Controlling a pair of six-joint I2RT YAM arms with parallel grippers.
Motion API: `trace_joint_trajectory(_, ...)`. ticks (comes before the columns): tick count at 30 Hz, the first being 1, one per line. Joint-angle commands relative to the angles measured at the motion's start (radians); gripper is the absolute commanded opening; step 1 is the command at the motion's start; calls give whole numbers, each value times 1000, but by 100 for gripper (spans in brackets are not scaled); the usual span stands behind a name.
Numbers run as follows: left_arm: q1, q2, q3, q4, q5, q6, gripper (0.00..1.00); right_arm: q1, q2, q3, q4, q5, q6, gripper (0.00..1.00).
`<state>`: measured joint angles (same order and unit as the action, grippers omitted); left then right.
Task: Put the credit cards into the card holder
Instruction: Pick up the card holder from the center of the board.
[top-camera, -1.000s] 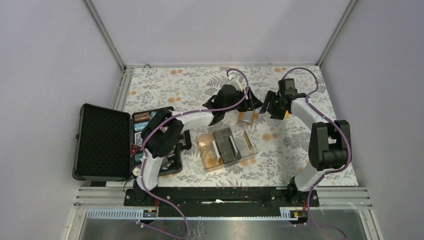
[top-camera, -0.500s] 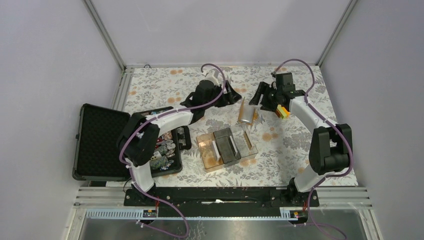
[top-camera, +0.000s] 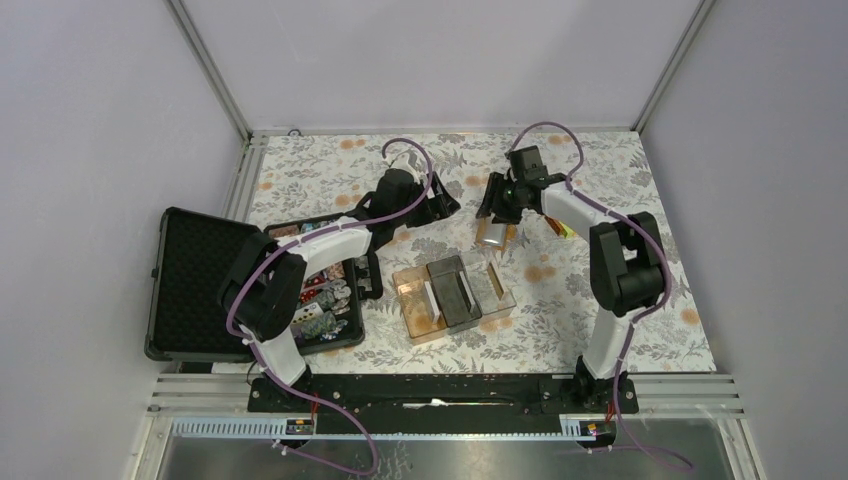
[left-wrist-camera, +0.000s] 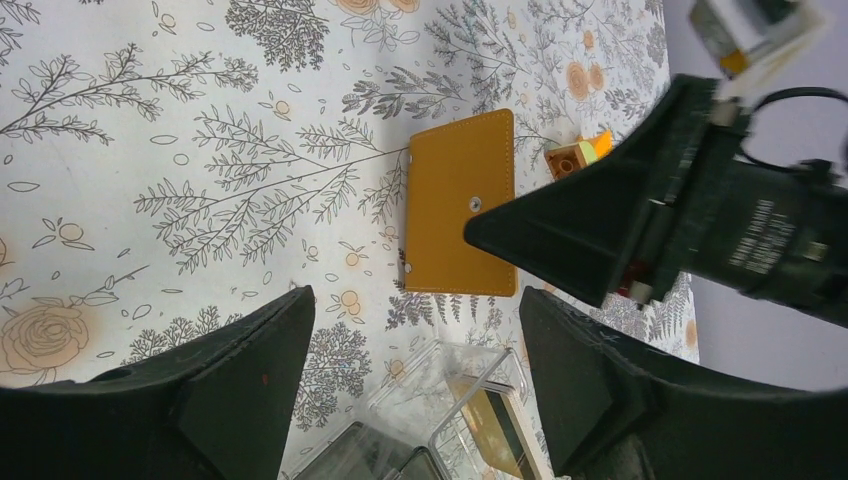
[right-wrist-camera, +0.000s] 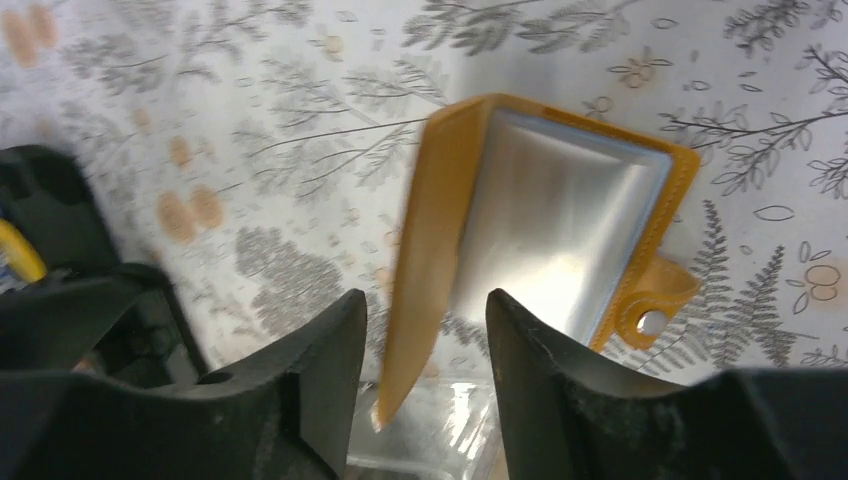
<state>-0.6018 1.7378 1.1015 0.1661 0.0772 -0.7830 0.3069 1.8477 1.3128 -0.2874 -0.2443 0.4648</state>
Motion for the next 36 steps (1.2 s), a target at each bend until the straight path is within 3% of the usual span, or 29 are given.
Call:
trace_joint_trajectory(1,4,-55,-7,10,7,-1,79,-1,53,20,-12,62,3,49)
trace_joint_trajectory(6,4,-49,-16,23,54,-13,79,-5,59,-25,60,-14,17,9)
trace_joint_trajectory(8,5,-49,-26,47,82,-22,79,-14,42,-54,112,-64,27,0)
trace_joint_trajectory(17,17,-113,-80,175,218,-68,80,-107,-105,-252,575,-455,166,0)
trace_joint_trajectory(36,27,-323,-41,79,314,-12,87,-82,-386,-237,723,-742,245,0)
